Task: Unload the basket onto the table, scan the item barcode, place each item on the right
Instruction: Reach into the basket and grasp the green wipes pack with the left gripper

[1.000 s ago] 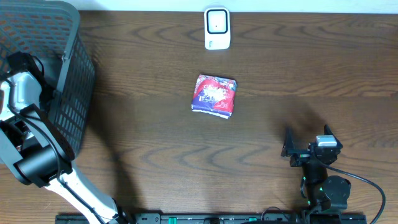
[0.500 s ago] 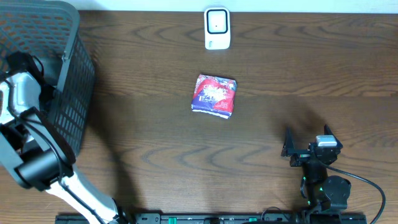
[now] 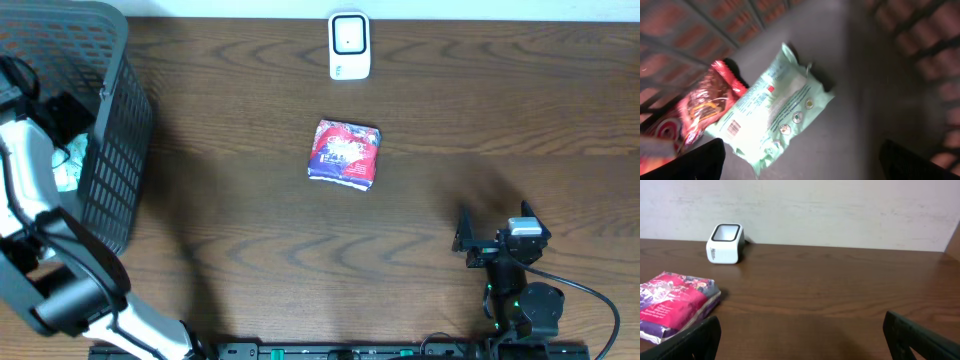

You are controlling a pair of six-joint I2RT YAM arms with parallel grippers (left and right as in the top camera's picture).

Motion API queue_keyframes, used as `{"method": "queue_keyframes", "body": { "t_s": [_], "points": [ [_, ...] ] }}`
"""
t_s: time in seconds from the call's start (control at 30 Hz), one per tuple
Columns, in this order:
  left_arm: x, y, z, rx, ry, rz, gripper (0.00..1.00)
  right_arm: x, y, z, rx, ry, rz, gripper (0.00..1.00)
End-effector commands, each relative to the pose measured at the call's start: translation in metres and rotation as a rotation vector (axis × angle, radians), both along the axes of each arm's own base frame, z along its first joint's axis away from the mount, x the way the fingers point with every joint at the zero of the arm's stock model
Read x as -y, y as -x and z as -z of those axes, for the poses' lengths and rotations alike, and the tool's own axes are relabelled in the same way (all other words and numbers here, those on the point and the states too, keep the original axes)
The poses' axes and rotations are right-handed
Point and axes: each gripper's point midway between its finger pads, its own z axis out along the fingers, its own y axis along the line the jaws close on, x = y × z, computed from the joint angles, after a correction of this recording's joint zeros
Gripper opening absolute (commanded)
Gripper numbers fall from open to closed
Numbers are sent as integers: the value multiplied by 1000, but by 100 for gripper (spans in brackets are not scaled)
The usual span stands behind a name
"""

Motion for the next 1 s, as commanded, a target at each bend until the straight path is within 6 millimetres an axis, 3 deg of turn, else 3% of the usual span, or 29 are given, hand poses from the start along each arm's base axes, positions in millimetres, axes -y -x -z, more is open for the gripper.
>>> {"method": "queue_keyframes", "body": {
  "t_s": [0.0,0.1,0.3,0.5,0.57,0.63,0.67,0.73,0.8,0.83,0.9,0.97],
  "points": [
    [0,0,40,-124,-13,167,98,-3,0,0,1,8,-13,99],
    [-3,1,59,-170,-18,179,98,-3,0,0,1,8,-13,99],
    [-29,20,80,-318,-126,120,98,-3,0,0,1,8,-13,99],
    [-16,17,105,-318,-45,167,95,-3,0,0,1,8,-13,99],
    [-14,17,111,-324,-30,173,81,-3,0,0,1,8,-13,99],
    [-13,18,114,-332,-25,173,52,-3,0,0,1,8,-13,99],
    [-13,19,114,-334,-23,173,44,-3,0,0,1,8,-13,99],
    [-13,19,110,-332,-25,173,35,-3,0,0,1,8,-13,99],
    [-13,19,102,-319,-32,167,32,-3,0,0,1,8,-13,99],
    [-14,17,94,-301,-37,151,28,-3,0,0,1,8,-13,99],
    [-15,15,76,-254,-49,110,10,-3,0,0,1,8,-13,99],
    [-17,12,47,-182,-68,56,7,-3,0,0,1,8,-13,99]
  ]
}}
